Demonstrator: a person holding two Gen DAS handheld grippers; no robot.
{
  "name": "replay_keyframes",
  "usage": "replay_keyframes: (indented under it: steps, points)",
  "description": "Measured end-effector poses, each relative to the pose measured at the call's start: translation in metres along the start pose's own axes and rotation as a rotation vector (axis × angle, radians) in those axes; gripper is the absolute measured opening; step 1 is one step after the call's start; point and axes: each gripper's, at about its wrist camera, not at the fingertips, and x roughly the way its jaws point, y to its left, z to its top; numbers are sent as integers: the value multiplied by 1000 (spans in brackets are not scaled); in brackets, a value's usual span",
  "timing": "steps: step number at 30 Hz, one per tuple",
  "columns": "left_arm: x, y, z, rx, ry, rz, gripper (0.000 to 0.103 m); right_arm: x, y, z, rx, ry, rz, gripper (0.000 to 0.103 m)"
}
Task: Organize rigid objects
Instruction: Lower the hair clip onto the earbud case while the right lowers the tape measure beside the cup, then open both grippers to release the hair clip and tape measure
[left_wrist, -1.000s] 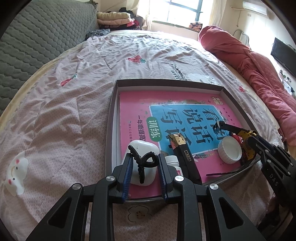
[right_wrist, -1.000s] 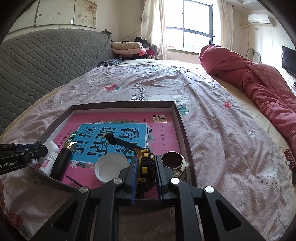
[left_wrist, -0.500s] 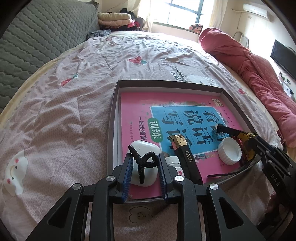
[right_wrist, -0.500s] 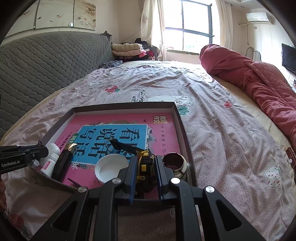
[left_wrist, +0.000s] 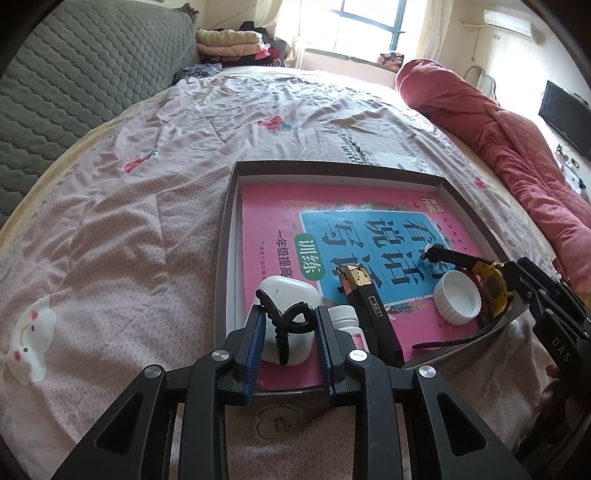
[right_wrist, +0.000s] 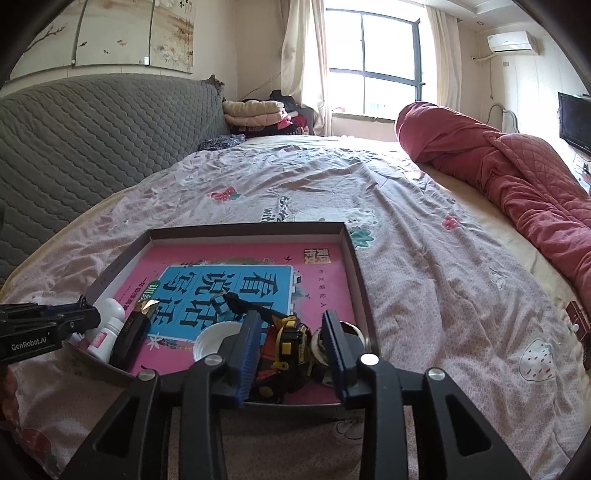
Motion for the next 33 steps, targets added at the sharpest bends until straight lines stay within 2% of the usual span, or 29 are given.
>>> replay_keyframes:
  steps: [13,24,28,33]
  points:
    - [2,0,5,-16,0,12,27,2,-2,-3,3,19,-13,35]
    - [7,15,3,-73,-10,0,30,2,-4,-4,14,18,-10,36]
    - [8,16,4,-68,-12,2,32,2,-5,-4,16,13,-13,43]
    - [9,15,5,-69,-14,1,34,3,-8,-3,28,14,-17,43]
